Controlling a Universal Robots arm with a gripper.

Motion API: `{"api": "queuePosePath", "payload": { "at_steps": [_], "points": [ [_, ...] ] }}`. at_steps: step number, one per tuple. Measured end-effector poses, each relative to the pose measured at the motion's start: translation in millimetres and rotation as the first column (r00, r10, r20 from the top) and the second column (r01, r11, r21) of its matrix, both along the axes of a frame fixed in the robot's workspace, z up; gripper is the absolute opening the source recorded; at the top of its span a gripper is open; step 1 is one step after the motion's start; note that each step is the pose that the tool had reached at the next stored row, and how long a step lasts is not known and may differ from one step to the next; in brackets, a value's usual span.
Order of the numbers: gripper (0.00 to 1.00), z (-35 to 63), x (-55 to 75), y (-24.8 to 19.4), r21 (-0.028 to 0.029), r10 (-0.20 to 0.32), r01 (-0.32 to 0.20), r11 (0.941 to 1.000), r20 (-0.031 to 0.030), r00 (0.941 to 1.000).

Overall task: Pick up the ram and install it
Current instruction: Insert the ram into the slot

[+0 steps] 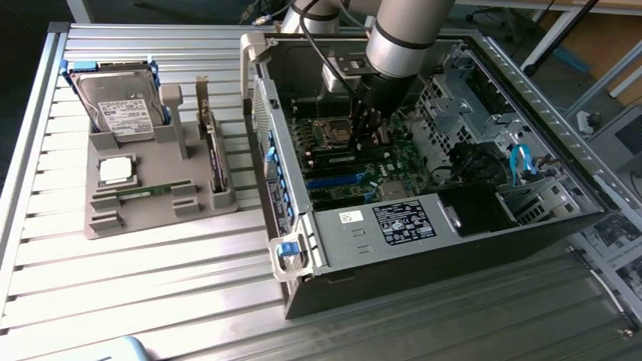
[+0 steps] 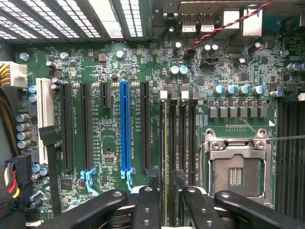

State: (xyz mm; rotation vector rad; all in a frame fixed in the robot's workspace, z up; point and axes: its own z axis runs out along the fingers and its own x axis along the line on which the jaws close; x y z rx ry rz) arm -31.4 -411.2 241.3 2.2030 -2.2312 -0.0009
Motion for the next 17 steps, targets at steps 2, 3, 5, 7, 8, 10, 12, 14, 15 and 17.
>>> {"api": "queuePosePath", "payload": {
  "at_steps": [2,3,5,7,8,10,12,14,15,17],
  "points": [
    [0.26,0.4,0.0,0.0,0.0002,0.0,0.0,1.0,0.0001,1.0],
    [0.26,0.5,0.0,0.0,0.0002,0.0,0.0,1.0,0.0,1.0],
    [0.26,0.6,0.0,0.0,0.0,0.0,0.0,1.0,-0.0001,1.0],
    [0.26,0.7,0.0,0.0,0.0,0.0,0.0,1.0,0.0,1.0],
    [0.26,0.9,0.0,0.0,-0.0002,0.0,0.0,1.0,-0.0001,1.0],
    [0.26,1.0,0.0,-0.1,-0.0013,0.0,0.0,1.0,-0.0001,1.0],
    [0.26,1.0,0.0,-0.1,-0.0025,0.0,0.0,1.0,0.0,1.0],
    [0.26,1.0,0.0,0.0,-0.0039,0.0,0.0,1.0,0.0,1.0],
    [0.26,1.0,0.1,0.1,-0.0051,0.0,0.0,1.0,0.0,1.0],
    [0.26,1.0,0.4,0.8,-0.0103,0.0,0.0,0.9999,0.0,1.0]
  ]
}}
